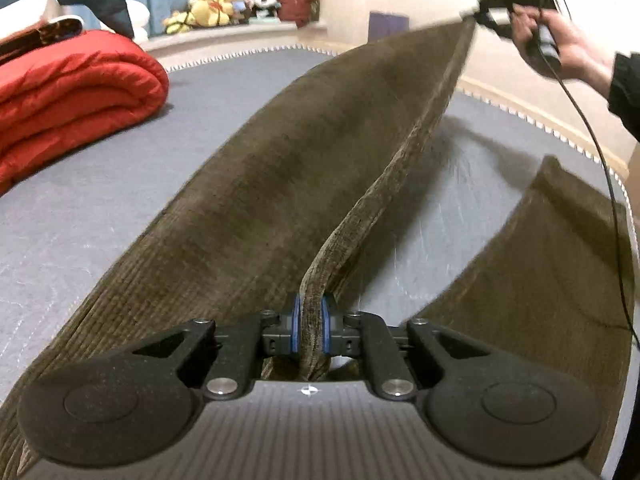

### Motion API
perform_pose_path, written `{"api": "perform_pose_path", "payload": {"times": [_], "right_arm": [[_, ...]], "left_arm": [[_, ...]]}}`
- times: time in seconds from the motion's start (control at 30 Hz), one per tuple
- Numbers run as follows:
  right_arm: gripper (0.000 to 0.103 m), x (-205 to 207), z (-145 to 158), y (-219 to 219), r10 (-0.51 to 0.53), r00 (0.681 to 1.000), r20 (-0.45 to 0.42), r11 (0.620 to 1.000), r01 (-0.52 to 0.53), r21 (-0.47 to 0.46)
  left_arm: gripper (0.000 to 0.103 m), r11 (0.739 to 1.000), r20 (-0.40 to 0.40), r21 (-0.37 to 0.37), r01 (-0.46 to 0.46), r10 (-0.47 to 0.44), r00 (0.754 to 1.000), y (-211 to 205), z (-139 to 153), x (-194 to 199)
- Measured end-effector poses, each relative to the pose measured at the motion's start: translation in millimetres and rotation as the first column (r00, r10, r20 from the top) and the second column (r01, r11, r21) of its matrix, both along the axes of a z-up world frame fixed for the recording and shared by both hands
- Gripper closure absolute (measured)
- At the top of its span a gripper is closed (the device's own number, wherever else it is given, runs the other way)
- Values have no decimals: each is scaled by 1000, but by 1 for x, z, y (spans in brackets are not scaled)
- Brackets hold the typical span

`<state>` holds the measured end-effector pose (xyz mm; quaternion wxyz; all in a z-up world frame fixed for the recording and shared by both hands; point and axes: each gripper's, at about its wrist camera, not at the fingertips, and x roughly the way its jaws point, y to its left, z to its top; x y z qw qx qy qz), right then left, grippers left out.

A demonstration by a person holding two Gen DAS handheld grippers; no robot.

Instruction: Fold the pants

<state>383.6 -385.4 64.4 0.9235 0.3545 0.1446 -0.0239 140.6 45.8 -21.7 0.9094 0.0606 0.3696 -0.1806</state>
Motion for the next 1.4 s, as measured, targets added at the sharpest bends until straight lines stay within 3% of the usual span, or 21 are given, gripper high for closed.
{"api": "perform_pose_path", "payload": {"times": [0.1,0.2,0.27,0.3,0.37,0.47,0.53,0.57,0.6,0.63,0.67,0.73,0.77,0.8,0.87,0.93,1.0,1.1,1.2,1.3,1.4], "right_arm": [[97,-18,-71,-33,-110,978,-175,993,114,18],[97,-36,-141,-52,-164,925,-342,986,158,-45],[97,-46,-175,-67,-180,885,-429,982,187,-27],[97,-56,-187,-71,-180,882,-436,979,202,4],[97,-61,-177,-72,-179,904,-387,980,200,12],[97,-71,-155,-62,-232,930,-284,973,222,-67],[97,-70,-175,-63,-267,879,-396,964,240,-117],[96,-70,-188,-68,-278,835,-475,959,267,-93],[96,-75,-195,-74,-281,813,-510,953,297,-52],[93,-81,-197,-76,-280,823,-495,952,306,-29],[86,-81,-190,-74,-302,817,-492,949,306,-75],[77,-90,-169,-72,-385,804,-453,923,336,-188],[74,-98,-158,-73,-391,818,-422,920,341,-191],[74,-105,-149,-72,-389,831,-398,921,341,-188],[73,-120,-127,-65,-369,863,-344,926,312,-211],[73,-135,-102,-45,-314,910,-271,938,253,-238],[72,-155,-76,-17,-232,951,-204,950,177,-256],[67,-185,-44,29,-60,992,-115,959,25,-283],[65,-218,-24,84,117,991,-67,932,-133,-338],[65,-242,-13,136,284,956,-76,884,-292,-366],[65,-263,-16,189,446,890,-94,808,-446,-385]], "left_arm": [[92,999,-49,41,20,-17,999,-3,-14,5],[91,997,-67,51,54,-51,996,-7,-19,4],[91,995,-62,73,68,-64,996,-12,-17,1],[91,994,-61,75,74,-69,996,-13,-16,0],[91,994,-60,69,82,-78,995,-12,-15,-2],[87,994,-81,61,96,-91,993,-8,-17,-2],[84,992,-141,44,116,-109,984,-8,-23,1],[82,993,-147,18,114,-111,983,-5,-20,-1],[79,994,-151,-18,105,-106,983,0,-15,-2],[70,993,-147,-69,95,-105,984,9,-7,-5],[62,989,-134,-117,92,-107,985,18,1,-8],[60,979,-95,-191,69,-89,992,40,15,-17],[60,977,-97,-206,46,-67,993,50,16,-18],[60,979,-113,-203,15,-38,993,59,12,-18],[69,993,-199,-109,-50,27,980,71,-17,-15],[73,995,-310,1,-99,94,946,78,-52,-15],[75,987,-300,-74,-141,113,947,92,-45,-20],[76,973,-206,-65,-221,204,957,108,-12,-32],[76,935,-139,-123,-333,316,938,135,19,-55],[76,856,-146,-172,-487,467,872,170,45,-75],[76,784,-146,-205,-586,568,810,214,56,-101]]}}
